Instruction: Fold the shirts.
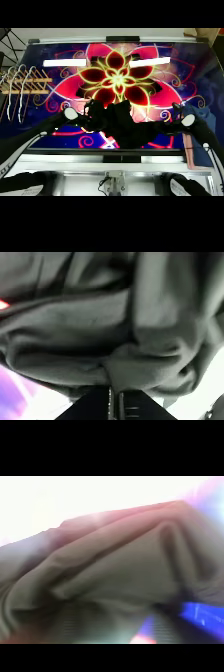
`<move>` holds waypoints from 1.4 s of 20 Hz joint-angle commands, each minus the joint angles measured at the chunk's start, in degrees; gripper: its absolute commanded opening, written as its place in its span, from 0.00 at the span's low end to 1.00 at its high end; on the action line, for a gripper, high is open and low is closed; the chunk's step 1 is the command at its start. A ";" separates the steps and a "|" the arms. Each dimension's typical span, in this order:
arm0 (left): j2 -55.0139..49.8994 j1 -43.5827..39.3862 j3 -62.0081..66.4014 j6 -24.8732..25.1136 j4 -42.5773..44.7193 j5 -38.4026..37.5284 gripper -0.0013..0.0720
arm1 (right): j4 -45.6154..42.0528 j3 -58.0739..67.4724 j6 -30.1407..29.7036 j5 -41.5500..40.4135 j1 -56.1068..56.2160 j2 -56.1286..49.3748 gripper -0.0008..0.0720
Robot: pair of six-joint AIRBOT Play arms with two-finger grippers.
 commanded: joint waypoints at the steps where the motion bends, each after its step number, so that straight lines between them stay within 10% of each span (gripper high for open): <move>1: 2.01 3.28 1.99 5.44 0.04 0.26 0.06 | 2.01 -0.02 0.07 -3.80 -0.02 -1.53 0.44; 3: 2.36 4.17 2.97 7.17 0.04 0.26 0.06 | 7.78 -0.02 -1.11 -5.70 -0.02 -2.60 0.10; 4: 2.36 4.35 3.45 7.45 0.04 0.26 0.06 | 9.97 -0.02 -2.91 -5.99 -0.02 -2.71 0.09; 13: 9.51 10.29 16.65 10.91 9.22 -3.28 0.06 | 10.05 11.37 -16.55 -4.63 -0.02 11.37 0.09; 25: 34.34 32.87 54.95 2.47 18.97 -7.78 0.06 | 2.14 47.25 -17.68 -16.06 -0.02 35.15 0.09; 28: 35.87 33.97 54.88 2.47 23.02 -20.11 0.06 | 2.08 47.60 -16.06 -16.55 -0.02 37.11 0.09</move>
